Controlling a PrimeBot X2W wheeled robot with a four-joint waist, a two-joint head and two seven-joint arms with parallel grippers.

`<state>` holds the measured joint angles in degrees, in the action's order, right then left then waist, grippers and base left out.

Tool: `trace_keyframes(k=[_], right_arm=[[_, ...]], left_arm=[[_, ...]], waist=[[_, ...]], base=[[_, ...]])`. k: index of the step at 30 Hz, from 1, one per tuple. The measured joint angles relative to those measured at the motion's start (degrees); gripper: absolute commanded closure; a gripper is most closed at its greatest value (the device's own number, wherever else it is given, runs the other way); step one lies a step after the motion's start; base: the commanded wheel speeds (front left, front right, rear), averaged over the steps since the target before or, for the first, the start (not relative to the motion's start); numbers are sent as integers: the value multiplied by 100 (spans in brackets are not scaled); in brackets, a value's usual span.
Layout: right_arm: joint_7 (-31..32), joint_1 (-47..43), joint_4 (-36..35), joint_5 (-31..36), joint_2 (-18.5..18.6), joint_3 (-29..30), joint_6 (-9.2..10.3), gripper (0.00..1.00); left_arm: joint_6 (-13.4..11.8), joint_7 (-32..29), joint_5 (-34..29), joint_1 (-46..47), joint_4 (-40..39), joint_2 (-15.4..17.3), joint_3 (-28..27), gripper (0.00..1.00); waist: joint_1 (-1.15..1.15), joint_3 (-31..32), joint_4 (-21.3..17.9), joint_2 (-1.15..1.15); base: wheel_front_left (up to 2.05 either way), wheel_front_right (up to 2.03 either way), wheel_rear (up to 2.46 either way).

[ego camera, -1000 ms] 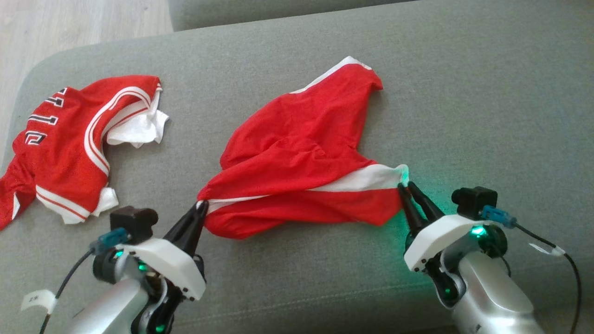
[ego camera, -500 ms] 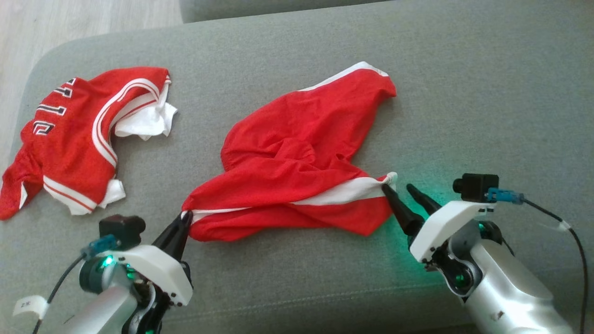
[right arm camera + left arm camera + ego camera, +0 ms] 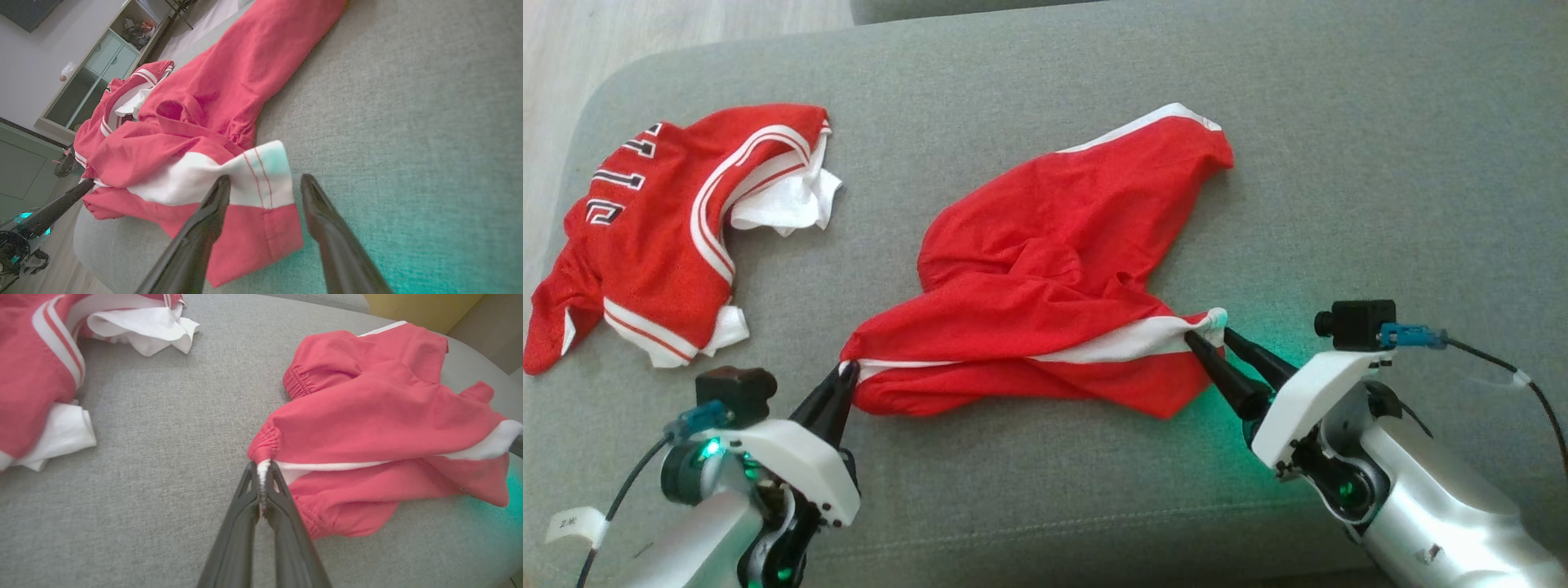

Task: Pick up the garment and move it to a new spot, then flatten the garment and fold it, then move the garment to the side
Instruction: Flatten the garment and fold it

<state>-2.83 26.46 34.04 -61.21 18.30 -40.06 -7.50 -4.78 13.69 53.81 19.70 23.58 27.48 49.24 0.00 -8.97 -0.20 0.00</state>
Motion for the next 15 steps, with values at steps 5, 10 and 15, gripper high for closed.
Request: trace_keyframes(k=[5, 10, 15], right_arm=[[-113, 110, -40, -255, 71, -259, 0, 59], [-231, 148, -56, -498, 193, -575, 0, 100], [-552, 260, -174, -592, 370, -843, 0, 100]], left_arm=[[30, 0, -3, 4, 52, -8, 5, 100], [32, 0, -3, 5, 80, -14, 13, 100], [35, 2, 0, 7, 44, -15, -16, 100]], waist=[[0, 19, 19, 0], [0, 48, 25, 0], [0, 106, 10, 0]], base=[[0, 0, 0], [0, 0, 0], [0, 0, 0]])
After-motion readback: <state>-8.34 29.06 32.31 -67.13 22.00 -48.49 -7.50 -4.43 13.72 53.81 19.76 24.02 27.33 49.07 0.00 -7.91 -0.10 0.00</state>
